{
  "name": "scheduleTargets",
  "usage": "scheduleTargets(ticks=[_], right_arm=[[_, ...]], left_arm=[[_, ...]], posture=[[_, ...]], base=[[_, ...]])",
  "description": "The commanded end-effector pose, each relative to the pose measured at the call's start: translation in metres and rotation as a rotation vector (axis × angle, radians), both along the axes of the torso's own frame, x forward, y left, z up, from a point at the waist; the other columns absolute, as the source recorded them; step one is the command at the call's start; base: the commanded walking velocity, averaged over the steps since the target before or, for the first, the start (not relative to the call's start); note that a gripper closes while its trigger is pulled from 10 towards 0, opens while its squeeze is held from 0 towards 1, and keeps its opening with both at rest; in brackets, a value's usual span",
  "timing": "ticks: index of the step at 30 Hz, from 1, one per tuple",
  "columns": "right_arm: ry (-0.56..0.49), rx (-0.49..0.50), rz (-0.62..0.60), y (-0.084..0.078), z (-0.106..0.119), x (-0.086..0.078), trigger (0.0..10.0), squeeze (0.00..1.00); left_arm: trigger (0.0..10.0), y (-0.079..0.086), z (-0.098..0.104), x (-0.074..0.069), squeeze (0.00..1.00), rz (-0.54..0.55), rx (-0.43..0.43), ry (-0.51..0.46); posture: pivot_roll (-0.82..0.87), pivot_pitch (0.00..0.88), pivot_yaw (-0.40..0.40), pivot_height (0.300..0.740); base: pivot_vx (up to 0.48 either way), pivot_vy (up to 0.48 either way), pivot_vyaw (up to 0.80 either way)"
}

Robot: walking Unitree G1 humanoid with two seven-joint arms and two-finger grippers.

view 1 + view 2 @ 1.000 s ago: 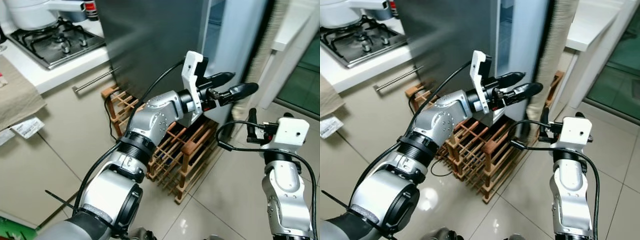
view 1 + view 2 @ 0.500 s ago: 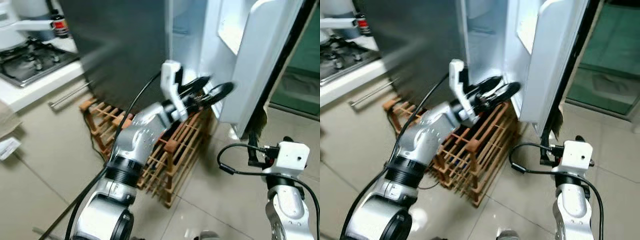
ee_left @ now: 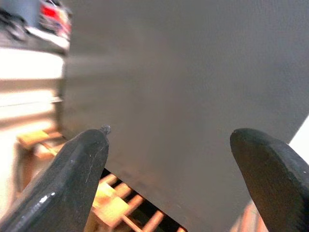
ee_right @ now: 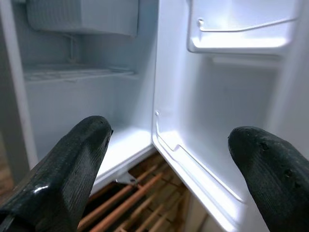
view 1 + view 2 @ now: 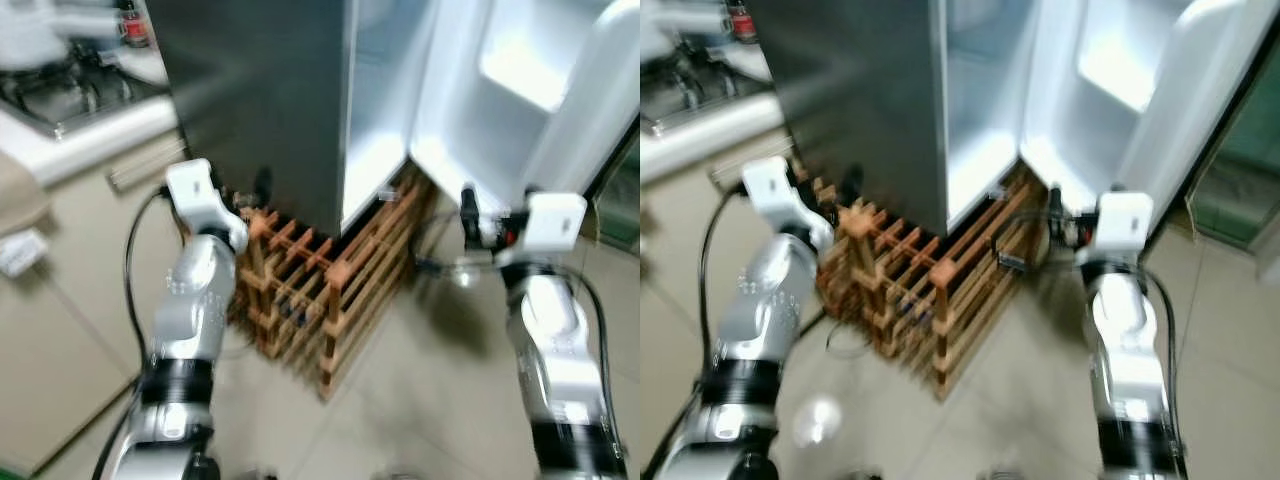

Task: Restocking fridge

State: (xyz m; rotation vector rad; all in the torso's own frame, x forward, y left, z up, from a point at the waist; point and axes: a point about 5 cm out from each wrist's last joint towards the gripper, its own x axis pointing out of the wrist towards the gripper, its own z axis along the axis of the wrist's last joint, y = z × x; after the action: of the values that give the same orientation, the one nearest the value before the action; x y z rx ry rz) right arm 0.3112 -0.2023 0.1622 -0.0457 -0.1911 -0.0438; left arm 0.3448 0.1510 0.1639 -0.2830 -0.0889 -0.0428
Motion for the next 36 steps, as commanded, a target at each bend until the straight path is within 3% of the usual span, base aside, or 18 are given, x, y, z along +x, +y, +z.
scheduleTargets(ticks=[1,6,11,16,31,33,36], right_arm=[[0.003,0.014,-0.045,-0.014,0.002,0.003,10.0,0.0],[0.017,-0.005,-0.077,-0.022,0.003,0.016,10.0,0.0],[0.018,-0.017,-0.05,-0.018,0.004,0.026,10.0,0.0],[0.033,-0.016,-0.061,-0.021,0.003,0.033,10.0,0.0],[0.007,-0.022,-0.062,-0.019,-0.001,0.031,10.0,0.0],[0.004,0.024,-0.053,-0.012,-0.005,0.026,10.0,0.0],[0.024,0.009,-0.029,-0.002,-0.013,0.019,10.0,0.0]], left_arm=[[10.0,-0.011,0.008,0.003,0.0,-0.011,0.018,-0.023],[10.0,-0.013,0.009,0.008,0.0,0.014,0.034,-0.013],[10.0,-0.012,0.011,0.013,0.0,0.022,0.044,-0.007],[10.0,-0.012,0.012,0.013,0.0,0.006,0.057,-0.014],[10.0,-0.01,0.007,0.012,0.0,0.025,0.083,0.003],[10.0,0.002,-0.001,0.014,0.0,0.108,0.138,0.055],[10.0,0.008,0.001,0.012,0.0,0.111,0.15,0.031]], posture=[[-0.14,0.0,0.041,0.711],[-0.14,0.0,0.049,0.711],[-0.13,0.0,0.07,0.72],[-0.12,0.0,0.059,0.72],[-0.12,0.0,0.047,0.74],[-0.12,0.0,0.049,0.74],[-0.12,0.0,0.047,0.74]], base=[[0.0,-0.446,0.61],[0.0,-0.438,0.59],[0.223,-0.392,0.5],[0.0,0.0,0.0],[0.182,-0.319,0.42],[0.0,0.0,0.0],[0.0,0.0,0.22]])
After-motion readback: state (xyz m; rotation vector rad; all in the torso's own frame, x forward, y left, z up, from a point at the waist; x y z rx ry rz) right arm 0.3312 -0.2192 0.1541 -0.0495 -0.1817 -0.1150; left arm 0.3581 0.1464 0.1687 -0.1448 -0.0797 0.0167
